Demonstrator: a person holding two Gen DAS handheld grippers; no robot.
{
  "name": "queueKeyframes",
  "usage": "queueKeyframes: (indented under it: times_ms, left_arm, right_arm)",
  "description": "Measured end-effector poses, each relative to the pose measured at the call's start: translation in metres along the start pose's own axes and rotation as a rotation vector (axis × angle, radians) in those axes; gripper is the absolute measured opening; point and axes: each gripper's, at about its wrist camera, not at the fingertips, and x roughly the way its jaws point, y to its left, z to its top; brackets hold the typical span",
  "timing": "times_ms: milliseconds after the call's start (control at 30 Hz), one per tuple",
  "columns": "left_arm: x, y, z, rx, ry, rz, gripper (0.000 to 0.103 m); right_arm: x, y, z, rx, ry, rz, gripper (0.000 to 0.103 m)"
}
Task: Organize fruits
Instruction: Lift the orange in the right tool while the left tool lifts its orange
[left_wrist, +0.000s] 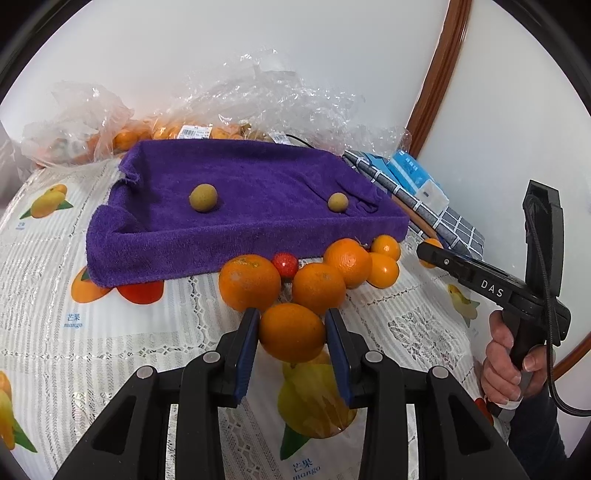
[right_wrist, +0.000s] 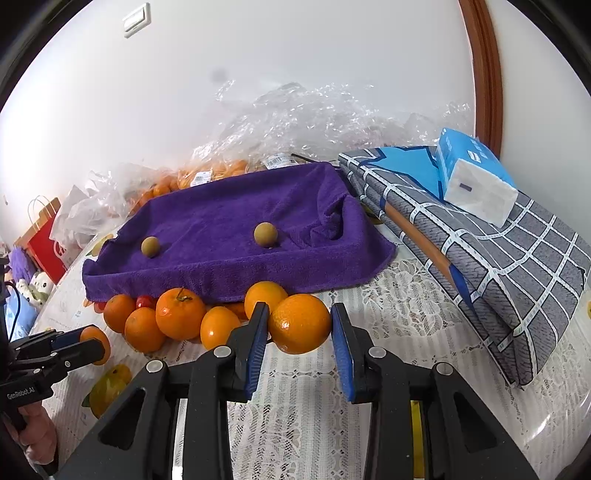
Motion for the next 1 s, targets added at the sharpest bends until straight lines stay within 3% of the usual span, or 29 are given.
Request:
queueKeyframes:
  times_ms: [167,367,667,1000]
  left_arm:
    - [-0.008,-0.004,-0.001,0.022,-0.047,0.003,0.035]
    - [-0.009,-0.002,0.0,0.013,-0.052,-0.001,0.035]
    - [-0.019,0.011,0.005,-0.054,-0.102,-0.017,0.035]
    - [-0.03,0.029,0.007,-0.14,-0.167,0.029,0.035]
  right_arm:
    - [-0.003,0.001,0.0,-0.003,-0.015,-0.003,0.034]
    - [-0.005,-0.009,0.0,0.049,-0.023,0.012,0.034]
    - [-0.012,-0.006,0.0,0.045,-0.036,-0.013,0.034]
    - [-0.029,0.015,0.035,0.036,-0.097,0.036,0.034]
